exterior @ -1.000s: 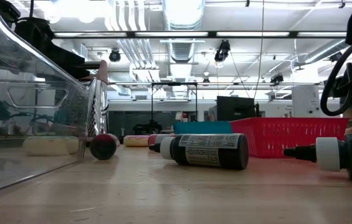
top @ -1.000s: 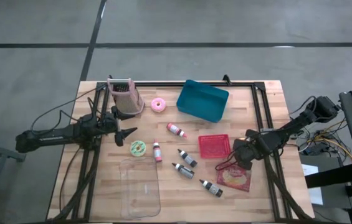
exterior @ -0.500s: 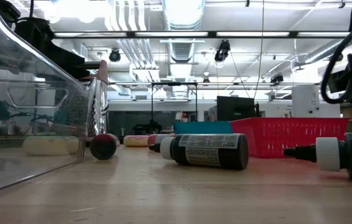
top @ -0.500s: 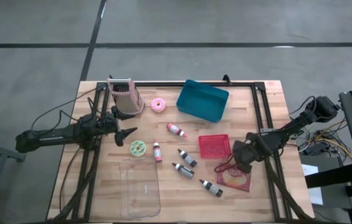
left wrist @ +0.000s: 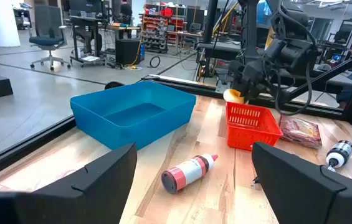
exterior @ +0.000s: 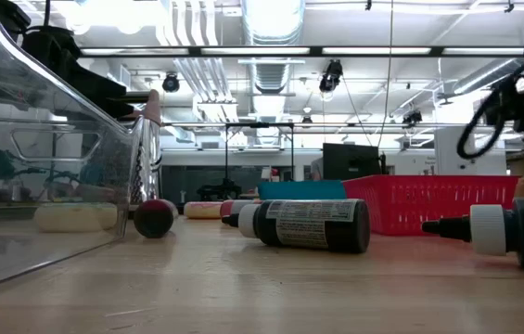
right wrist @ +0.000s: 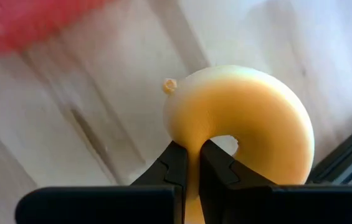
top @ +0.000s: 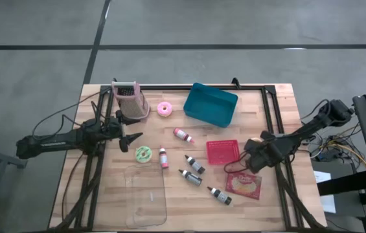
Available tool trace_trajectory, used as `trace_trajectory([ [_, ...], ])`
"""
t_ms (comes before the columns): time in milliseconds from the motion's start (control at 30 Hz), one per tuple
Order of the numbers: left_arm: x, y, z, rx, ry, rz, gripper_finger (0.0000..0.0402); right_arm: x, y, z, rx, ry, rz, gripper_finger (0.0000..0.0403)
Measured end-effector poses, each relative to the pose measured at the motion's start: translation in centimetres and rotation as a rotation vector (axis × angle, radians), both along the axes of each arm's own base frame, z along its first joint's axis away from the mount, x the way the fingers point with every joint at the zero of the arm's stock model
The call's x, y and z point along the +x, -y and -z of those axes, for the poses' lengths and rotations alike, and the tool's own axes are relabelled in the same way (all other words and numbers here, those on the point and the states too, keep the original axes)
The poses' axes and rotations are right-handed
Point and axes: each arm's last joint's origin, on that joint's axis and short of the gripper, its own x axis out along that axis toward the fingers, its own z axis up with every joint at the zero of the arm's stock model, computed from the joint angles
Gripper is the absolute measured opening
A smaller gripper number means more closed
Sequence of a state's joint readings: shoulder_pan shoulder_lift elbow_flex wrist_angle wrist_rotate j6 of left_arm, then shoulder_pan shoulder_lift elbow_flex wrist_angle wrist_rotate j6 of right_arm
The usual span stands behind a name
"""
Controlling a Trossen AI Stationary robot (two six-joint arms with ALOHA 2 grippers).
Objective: Pick & Place Food Item
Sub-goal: Put the black donut into the red basket
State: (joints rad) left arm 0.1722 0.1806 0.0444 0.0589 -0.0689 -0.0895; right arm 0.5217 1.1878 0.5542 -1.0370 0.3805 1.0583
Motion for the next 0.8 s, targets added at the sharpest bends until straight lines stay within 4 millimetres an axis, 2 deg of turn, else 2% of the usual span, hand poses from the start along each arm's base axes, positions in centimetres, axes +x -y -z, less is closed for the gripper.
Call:
trace_trajectory([
  [167, 0.0, 0.0, 0.0, 0.0, 0.0, 0.0, 0.0326, 0.3, 0.1, -1.6, -0.06, 0.116, -0.008, 0.0012],
  [433, 0.0, 0.0, 0.0, 0.0, 0.0, 0.0, 0.0326, 0.7, 0.5, -5.2, -0.164, 0.319, -0.052, 0.0012],
  [633, 0.0, 0.0, 0.0, 0.0, -0.001, 0.0, 0.0326, 1.7, 0.2, -7.5, -0.222, 0.528, -0.15, 0.0012],
  [800, 0.0, 0.0, 0.0, 0.0, -0.001, 0.0, 0.0326, 3.0, -0.5, -8.3, -0.238, 0.67, -0.263, 0.0012],
])
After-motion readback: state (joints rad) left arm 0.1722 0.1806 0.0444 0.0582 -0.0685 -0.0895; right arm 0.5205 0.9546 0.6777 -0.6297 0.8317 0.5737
